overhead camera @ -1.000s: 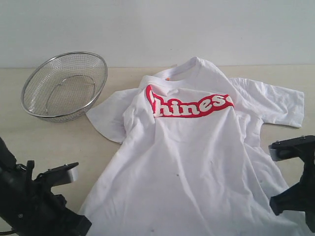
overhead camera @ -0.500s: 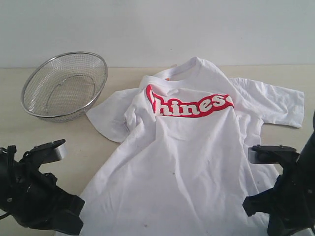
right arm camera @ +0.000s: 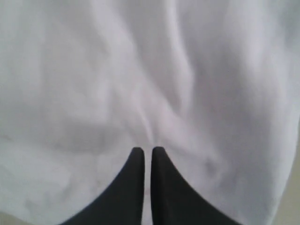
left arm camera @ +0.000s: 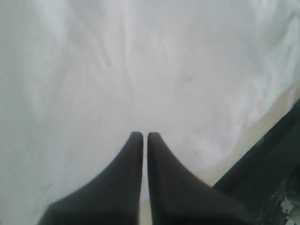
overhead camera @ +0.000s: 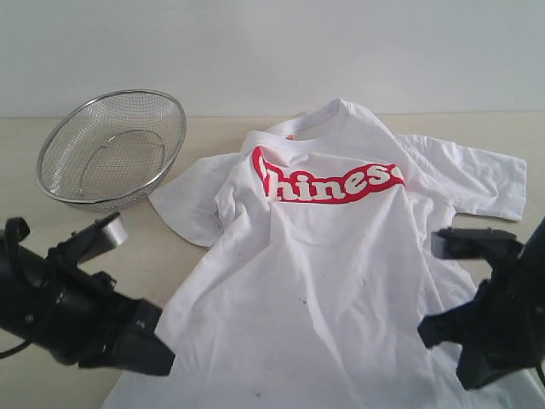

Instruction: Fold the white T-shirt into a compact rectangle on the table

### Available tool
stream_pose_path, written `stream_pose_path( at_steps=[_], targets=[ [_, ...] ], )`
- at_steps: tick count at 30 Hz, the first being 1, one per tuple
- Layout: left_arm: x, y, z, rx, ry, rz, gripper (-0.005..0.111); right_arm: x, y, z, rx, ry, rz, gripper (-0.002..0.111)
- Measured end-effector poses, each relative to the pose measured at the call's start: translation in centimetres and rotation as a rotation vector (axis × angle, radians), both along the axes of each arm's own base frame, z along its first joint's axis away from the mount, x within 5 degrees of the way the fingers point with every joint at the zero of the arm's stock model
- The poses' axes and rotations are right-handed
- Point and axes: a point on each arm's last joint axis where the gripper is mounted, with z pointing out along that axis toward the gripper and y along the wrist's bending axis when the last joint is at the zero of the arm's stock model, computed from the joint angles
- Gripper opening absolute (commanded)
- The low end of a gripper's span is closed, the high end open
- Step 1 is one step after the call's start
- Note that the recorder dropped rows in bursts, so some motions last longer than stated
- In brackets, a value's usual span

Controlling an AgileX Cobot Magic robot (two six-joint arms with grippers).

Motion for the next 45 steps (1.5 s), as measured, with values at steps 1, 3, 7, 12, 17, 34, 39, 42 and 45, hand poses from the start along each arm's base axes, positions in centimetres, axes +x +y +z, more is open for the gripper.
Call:
stream_pose_path(
  at_steps=[1,3,7,12,17,34,39,42,45],
  targets=[
    [0.4,-0.2,0.7,-0.021,-0.028,0.005,0.004,0.4,0.2,0.9,0.019,-0.047,0.007,0.000],
    [1.4,-0.5,2.3,-0.051,-0.091,0.019,0.004,1.3,0.4,2.6,0.043,-0.122,0.009,0.000],
    [4.6,-1.3,5.9,-0.085,-0.250,0.051,0.004,4.8,0.9,6.5,0.070,-0.287,0.009,0.000],
    [9.5,-2.4,7.6,-0.081,-0.333,0.069,0.004,10.1,1.3,8.4,0.081,-0.376,0.010,0.000],
    [14.5,-3.4,5.8,-0.027,-0.331,0.089,0.004,15.4,-0.2,7.8,0.076,-0.398,-0.043,0.000],
    [23.0,-4.3,0.7,0.064,-0.359,0.134,0.004,25.0,-5.2,2.1,0.054,-0.431,-0.119,0.000],
    [25.0,-4.7,0.5,0.090,-0.388,0.122,0.004,26.5,-5.5,1.5,0.030,-0.450,-0.120,0.000],
    [25.5,-4.6,-0.5,0.126,-0.372,0.108,0.004,27.0,-5.9,1.6,-0.001,-0.464,-0.116,0.000],
    [25.6,-4.6,-1.2,0.140,-0.353,0.091,0.004,27.3,-6.5,1.7,-0.004,-0.465,-0.149,0.000]
  ],
)
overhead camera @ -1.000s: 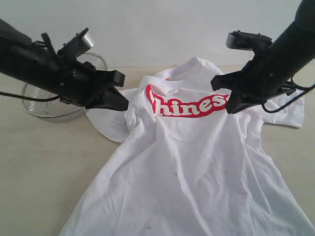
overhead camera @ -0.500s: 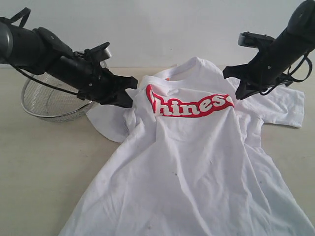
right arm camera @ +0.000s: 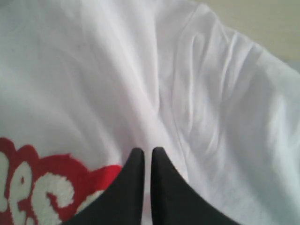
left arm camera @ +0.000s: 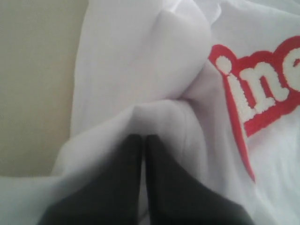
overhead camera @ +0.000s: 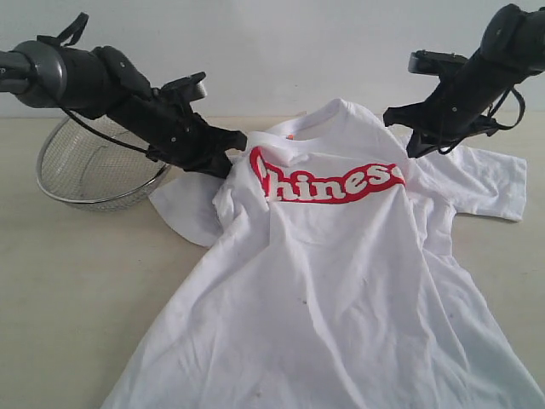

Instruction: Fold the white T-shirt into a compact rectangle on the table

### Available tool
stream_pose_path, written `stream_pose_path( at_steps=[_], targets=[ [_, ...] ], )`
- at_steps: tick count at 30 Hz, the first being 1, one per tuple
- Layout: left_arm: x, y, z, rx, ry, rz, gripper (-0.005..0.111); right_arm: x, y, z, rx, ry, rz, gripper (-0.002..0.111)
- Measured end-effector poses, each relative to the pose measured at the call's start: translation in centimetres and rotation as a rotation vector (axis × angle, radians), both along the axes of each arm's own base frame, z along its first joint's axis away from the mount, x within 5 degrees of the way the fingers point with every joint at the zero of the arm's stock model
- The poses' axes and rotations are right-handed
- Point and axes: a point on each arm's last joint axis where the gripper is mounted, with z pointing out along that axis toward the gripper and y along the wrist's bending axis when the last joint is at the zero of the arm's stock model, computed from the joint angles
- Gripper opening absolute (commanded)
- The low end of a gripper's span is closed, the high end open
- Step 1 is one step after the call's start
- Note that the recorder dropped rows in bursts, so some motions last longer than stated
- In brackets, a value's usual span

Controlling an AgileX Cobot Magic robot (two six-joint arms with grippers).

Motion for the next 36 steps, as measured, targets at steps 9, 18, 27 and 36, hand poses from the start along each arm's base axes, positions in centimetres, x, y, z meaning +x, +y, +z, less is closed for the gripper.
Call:
stream_pose_path(
  at_steps=[9,18,27,36],
  targets=[
    [0.8,-0.1,-1.1,0.014,0.002,-0.009,0.004,0.3,-2.0,-2.7,-0.002,0.028,-0.060,0.000],
    [1.2,-0.1,-2.0,0.036,-0.002,-0.018,0.004,1.0,-2.2,-4.1,-0.028,0.020,-0.063,0.000],
    [1.5,0.4,-2.2,0.046,-0.013,0.005,0.004,1.6,-3.4,-4.2,-0.042,0.002,-0.107,0.000],
    [2.1,2.2,-2.3,0.044,-0.009,0.052,0.004,1.3,-6.4,-4.2,-0.048,-0.004,-0.172,0.000]
  ],
)
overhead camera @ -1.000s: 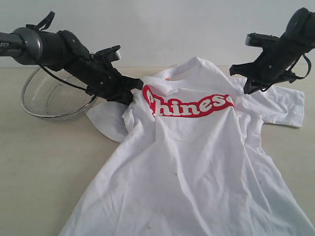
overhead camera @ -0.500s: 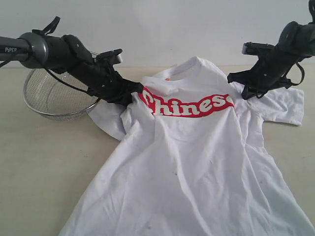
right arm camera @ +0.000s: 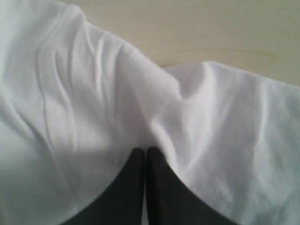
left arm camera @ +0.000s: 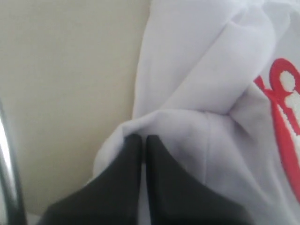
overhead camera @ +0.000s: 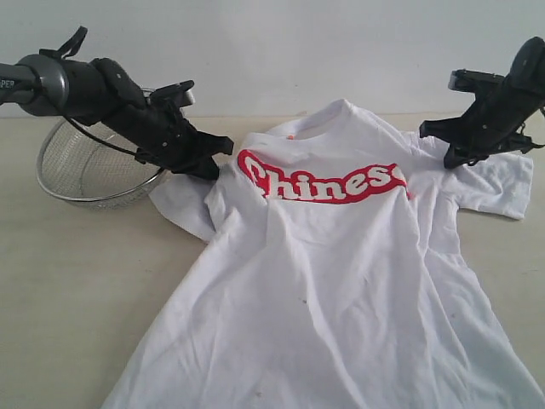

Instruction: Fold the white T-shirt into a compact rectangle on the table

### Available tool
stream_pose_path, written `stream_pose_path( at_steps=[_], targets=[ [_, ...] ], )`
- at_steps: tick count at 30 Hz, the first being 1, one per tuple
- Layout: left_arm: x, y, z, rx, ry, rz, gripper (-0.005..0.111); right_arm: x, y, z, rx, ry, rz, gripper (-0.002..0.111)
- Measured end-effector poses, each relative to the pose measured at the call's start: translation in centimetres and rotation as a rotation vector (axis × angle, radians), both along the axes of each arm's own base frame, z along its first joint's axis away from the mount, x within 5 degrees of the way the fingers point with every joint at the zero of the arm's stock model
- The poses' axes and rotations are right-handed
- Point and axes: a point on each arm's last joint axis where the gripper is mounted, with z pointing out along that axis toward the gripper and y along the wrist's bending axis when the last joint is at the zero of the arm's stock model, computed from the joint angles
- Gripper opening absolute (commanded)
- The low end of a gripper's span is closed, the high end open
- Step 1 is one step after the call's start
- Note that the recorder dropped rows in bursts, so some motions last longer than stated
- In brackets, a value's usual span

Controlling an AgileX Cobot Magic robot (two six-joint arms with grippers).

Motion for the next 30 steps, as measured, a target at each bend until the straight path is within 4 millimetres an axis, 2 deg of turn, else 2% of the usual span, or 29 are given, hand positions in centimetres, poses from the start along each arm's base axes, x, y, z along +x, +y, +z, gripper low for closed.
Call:
stream_pose_path(
  at_steps=[10,14,18,22,25,30],
  targets=[
    [0.1,0.5,0.0,-0.001,0.001,0.012,0.004,-0.6,-3.3,0.0,-0.007,-0.001,-0.068,0.000],
    [0.1,0.5,0.3,-0.003,0.000,0.009,0.004,-0.7,-3.0,0.2,0.062,-0.011,-0.043,0.000],
    [-0.1,0.4,2.2,-0.014,-0.019,-0.004,0.004,-0.4,-1.9,1.9,0.181,-0.074,-0.006,0.000],
    [-0.7,0.2,3.7,-0.033,0.003,-0.035,0.004,-0.5,-0.7,4.3,0.204,-0.109,0.051,0.000],
    [-1.0,0.0,3.8,-0.043,0.029,-0.053,0.004,-0.6,1.0,5.4,0.218,-0.102,0.115,0.000],
    [-2.1,-2.2,3.7,-0.038,0.062,-0.120,0.004,-0.6,5.4,5.7,0.220,-0.074,0.257,0.000]
  ],
)
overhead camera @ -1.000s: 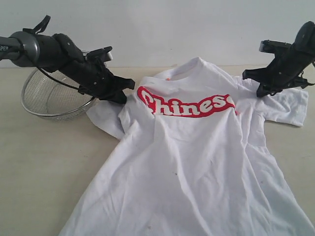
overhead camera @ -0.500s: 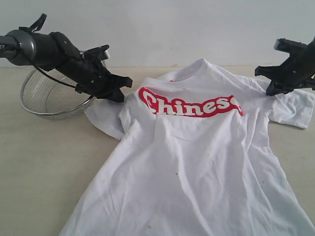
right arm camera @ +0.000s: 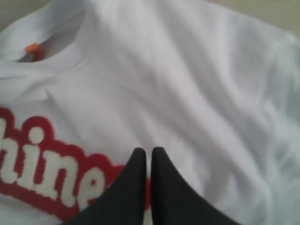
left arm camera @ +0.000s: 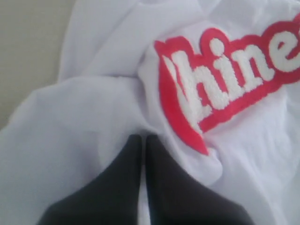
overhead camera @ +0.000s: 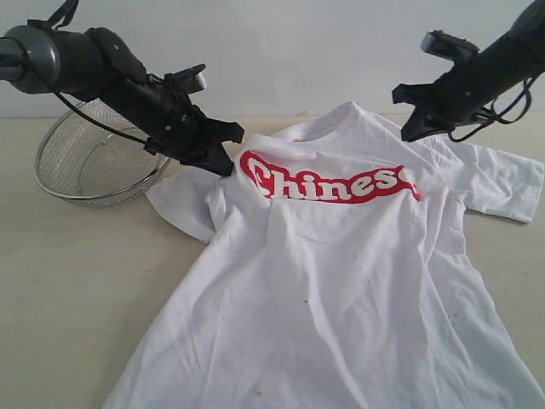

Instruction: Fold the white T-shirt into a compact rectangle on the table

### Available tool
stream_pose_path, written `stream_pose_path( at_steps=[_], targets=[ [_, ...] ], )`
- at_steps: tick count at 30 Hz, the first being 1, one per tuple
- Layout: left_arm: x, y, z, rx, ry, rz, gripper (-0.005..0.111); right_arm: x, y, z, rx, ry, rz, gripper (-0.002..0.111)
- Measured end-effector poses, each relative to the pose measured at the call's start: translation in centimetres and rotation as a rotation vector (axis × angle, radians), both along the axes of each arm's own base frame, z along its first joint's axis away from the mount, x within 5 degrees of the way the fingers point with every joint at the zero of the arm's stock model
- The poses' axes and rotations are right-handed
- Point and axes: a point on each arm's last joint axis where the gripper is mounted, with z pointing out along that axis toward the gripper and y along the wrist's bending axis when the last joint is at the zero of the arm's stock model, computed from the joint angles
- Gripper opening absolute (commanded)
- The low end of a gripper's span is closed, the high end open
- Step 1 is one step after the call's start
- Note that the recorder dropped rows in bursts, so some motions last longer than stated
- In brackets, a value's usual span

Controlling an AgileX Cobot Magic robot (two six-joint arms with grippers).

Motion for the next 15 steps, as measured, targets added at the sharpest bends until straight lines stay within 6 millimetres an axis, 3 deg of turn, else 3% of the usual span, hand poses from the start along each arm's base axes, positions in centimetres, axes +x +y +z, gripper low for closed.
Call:
stream_pose_path(
  at_steps=[3,7,15],
  targets=[
    [-0.6,-1.1,-0.2,0.044,0.009,-0.035,0.004,0.0,3.3,0.3,-0.006,-0.007,0.090,0.000],
    [-1.0,-0.8,-0.7,0.149,0.035,-0.038,0.004,-0.3,7.5,0.6,-0.016,-0.024,0.192,0.000],
    [-1.2,0.0,-1.0,0.247,0.065,-0.045,0.004,-0.8,11.4,0.8,-0.031,-0.048,0.294,0.000]
  ],
)
